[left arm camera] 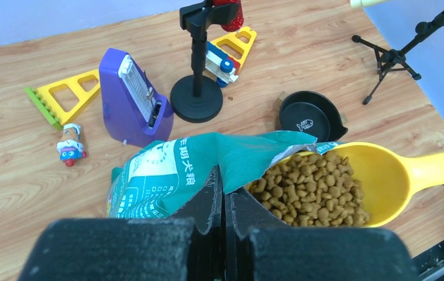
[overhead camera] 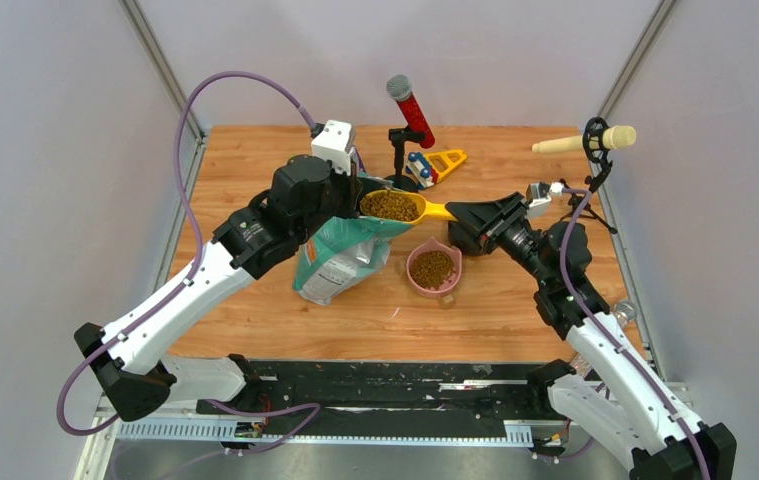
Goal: Serve the pet food
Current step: Collect the pet food from the pet food bag.
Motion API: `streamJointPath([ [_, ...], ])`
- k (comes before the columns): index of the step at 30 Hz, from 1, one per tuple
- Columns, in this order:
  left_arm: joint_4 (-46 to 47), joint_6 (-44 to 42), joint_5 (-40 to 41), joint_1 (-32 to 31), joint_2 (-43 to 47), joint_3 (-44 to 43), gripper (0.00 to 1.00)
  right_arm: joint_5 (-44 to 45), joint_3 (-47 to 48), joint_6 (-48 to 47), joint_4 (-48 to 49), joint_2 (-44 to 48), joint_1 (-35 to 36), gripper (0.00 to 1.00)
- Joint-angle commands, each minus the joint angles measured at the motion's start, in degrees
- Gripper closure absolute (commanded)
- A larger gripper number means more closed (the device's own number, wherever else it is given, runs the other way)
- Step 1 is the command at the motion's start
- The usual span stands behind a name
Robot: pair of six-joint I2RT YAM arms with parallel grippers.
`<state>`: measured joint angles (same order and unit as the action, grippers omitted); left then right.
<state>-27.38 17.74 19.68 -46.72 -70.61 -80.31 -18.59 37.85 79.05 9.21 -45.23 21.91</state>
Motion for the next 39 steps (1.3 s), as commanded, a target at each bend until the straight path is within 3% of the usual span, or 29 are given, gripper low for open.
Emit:
streamJointPath([
  [1, 5.7, 1.5, -1.4, 0.3, 3.1, -3.3, 1.00, -2.2, -1.5, 4.1, 9.9, -1.5, -0.4, 1.00],
  [11, 6.4, 2.3, -3.0, 0.3, 3.7, -2.3, 1.00, 2.3, -2.5, 4.3, 8.3, 1.0, -0.5, 1.00],
  [20, 7.6, 2.6, -3.0, 0.3, 4.2, -1.4, 1.00, 0.6, -3.5, 6.3, 8.6, 0.1, -0.4, 1.00],
  [39, 8.8, 3.3, -1.6, 0.3, 3.1, -1.3, 1.00, 5.2, -2.3, 3.8, 0.4, 7.0, -1.0, 1.00],
])
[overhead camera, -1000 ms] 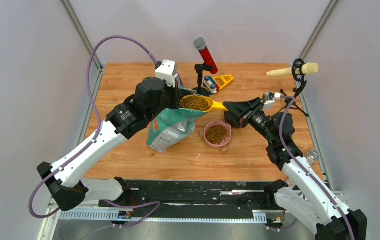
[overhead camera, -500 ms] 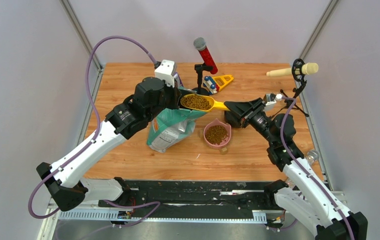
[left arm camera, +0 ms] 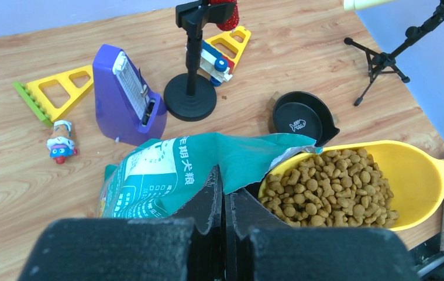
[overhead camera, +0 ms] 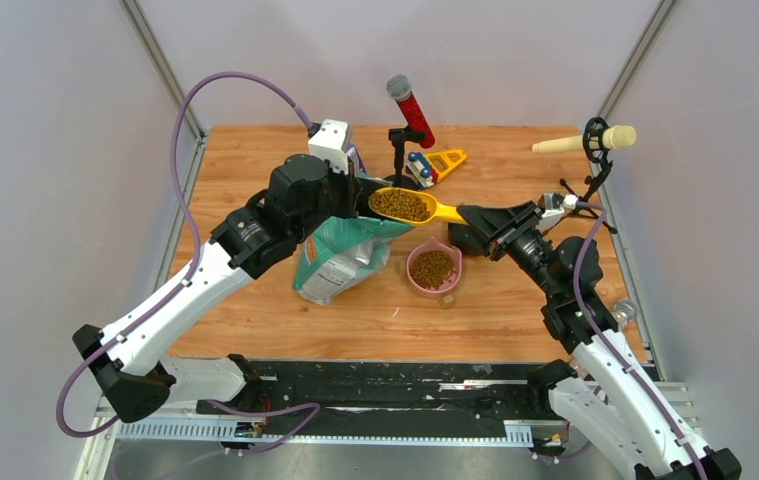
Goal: Serve the pet food
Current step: Collect the pet food from the pet food bag.
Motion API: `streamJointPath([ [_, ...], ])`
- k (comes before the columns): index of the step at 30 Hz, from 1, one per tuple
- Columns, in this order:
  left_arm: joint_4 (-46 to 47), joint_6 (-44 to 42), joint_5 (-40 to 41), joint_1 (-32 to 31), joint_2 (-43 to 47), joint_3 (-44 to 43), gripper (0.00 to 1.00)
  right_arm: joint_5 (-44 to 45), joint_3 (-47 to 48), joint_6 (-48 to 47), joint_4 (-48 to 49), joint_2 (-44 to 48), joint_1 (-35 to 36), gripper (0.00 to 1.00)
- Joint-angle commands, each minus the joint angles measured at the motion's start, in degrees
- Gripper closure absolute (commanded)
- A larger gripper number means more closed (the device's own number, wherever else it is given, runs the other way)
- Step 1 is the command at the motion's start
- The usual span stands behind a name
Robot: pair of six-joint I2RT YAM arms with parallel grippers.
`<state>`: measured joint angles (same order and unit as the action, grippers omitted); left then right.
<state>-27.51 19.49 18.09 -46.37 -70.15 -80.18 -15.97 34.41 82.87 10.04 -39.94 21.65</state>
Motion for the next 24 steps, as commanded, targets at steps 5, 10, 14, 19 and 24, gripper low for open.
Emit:
streamJointPath([
  [5, 9.0, 1.5, 0.1, 0.0, 2.4, -1.1, 1.00, 4.2, 1.2, -0.6, -1.0, 3.0, -1.1, 1.00],
  [10, 9.1, 1.7, 0.5, 0.0, 1.7, -1.4, 1.00, 4.0, 1.2, -0.1, -1.3, 3.5, -1.4, 1.00],
  [14, 9.2, 1.7, 0.1, 0.0, 1.2, -1.7, 1.00, 4.3, 1.0, 0.5, -1.6, 4.2, -1.6, 1.00],
  [19, 9.3, 1.5, 0.2, 0.0, 0.9, -1.7, 1.00, 4.5, 1.0, 0.6, -2.2, 5.6, -2.2, 1.00],
  [24, 9.5, 1.7, 0.6, 0.0, 0.4, -2.0, 1.00, 3.6, 1.2, 0.6, -2.6, 6.2, -2.6, 1.00],
])
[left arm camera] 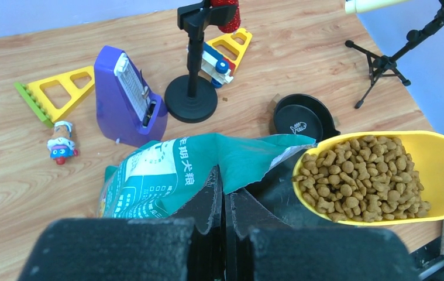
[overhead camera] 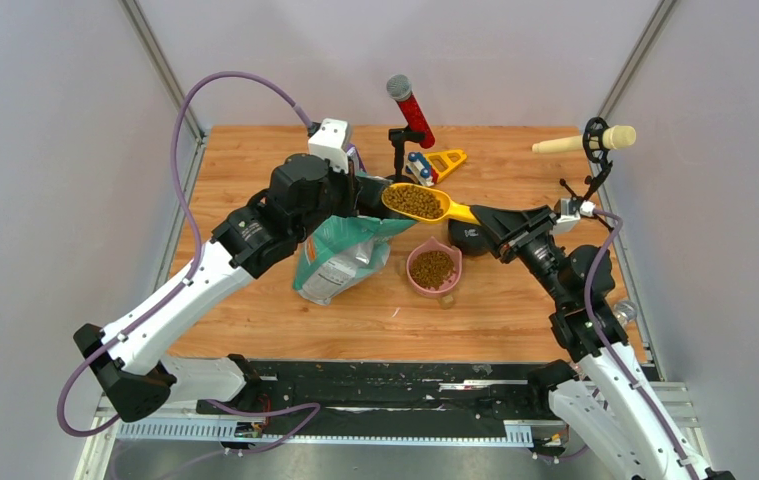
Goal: Serve the pet food
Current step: Collect the pet food from the pet food bag.
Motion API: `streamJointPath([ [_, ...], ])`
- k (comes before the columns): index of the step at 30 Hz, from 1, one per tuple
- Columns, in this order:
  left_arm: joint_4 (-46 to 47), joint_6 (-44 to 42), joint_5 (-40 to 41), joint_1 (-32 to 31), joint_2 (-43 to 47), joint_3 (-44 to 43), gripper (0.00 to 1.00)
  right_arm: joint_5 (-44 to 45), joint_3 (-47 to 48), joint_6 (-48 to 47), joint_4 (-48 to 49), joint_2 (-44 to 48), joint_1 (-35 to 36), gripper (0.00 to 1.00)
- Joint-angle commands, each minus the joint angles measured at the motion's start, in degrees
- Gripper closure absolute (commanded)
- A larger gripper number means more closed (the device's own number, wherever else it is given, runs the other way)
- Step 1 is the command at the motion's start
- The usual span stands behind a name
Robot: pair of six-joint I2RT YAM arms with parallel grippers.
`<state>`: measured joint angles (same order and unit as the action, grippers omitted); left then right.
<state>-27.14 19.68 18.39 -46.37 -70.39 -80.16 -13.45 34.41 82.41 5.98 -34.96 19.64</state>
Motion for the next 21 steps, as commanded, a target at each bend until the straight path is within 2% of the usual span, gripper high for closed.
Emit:
streamJointPath([
  [1, 9.2, 1.6, 0.3, 0.0, 0.6, -2.1, 1.00, 0.7, 1.2, 1.1, 1.5, 1.2, -0.7, 1.00],
  [21, 9.0, 2.9, 1.1, 0.0, -0.7, -1.5, 1.00, -3.6, -1.8, 2.0, 1.4, 2.6, -1.9, 1.00],
])
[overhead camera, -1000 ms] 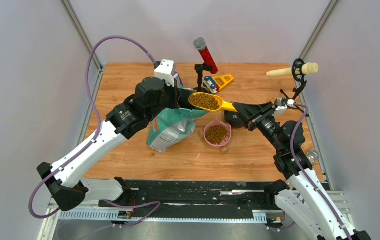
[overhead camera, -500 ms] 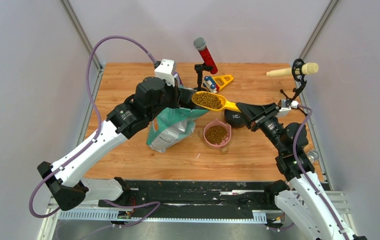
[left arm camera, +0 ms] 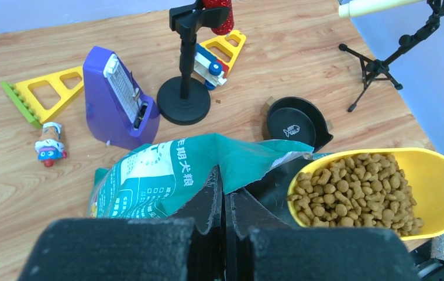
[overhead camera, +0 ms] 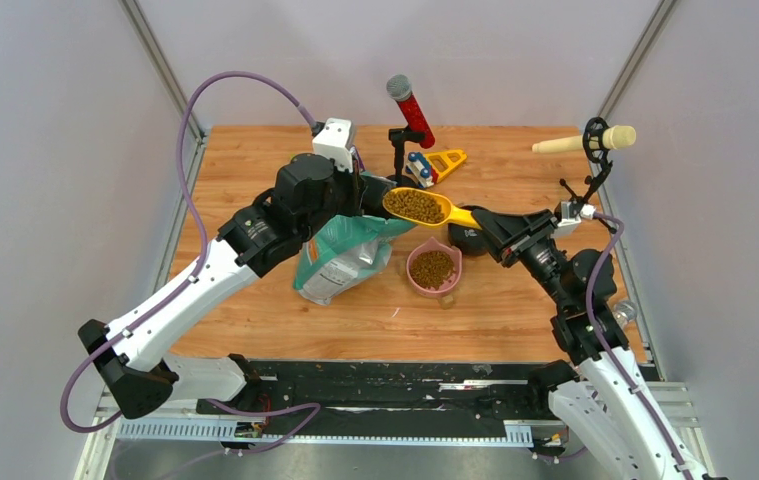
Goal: Serve the pet food
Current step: Collect the pet food from the pet food bag.
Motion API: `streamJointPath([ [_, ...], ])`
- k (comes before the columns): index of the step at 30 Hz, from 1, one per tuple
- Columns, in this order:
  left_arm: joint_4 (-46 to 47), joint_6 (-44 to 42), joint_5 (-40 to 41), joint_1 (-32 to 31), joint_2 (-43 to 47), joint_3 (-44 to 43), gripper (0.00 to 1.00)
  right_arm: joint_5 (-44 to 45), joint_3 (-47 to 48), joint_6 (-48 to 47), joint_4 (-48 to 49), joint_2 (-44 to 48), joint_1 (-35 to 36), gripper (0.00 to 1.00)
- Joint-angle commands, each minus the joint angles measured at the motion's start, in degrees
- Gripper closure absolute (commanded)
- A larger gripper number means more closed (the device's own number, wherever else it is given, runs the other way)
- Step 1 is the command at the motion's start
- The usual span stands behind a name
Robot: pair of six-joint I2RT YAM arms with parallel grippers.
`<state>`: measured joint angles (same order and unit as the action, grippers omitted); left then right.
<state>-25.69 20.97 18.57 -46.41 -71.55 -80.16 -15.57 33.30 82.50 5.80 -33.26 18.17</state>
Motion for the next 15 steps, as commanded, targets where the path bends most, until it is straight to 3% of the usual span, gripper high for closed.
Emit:
streamJointPath([
  [1, 7.6, 1.7, 0.8, 0.0, 0.4, -1.4, 1.00, -1.6, -0.7, 2.0, 1.6, 1.0, -0.4, 1.00],
  [15, 6.9, 1.7, 2.2, 0.0, 0.3, -1.8, 1.00, -1.8, 1.3, 1.7, 1.7, 2.2, -1.3, 1.00],
])
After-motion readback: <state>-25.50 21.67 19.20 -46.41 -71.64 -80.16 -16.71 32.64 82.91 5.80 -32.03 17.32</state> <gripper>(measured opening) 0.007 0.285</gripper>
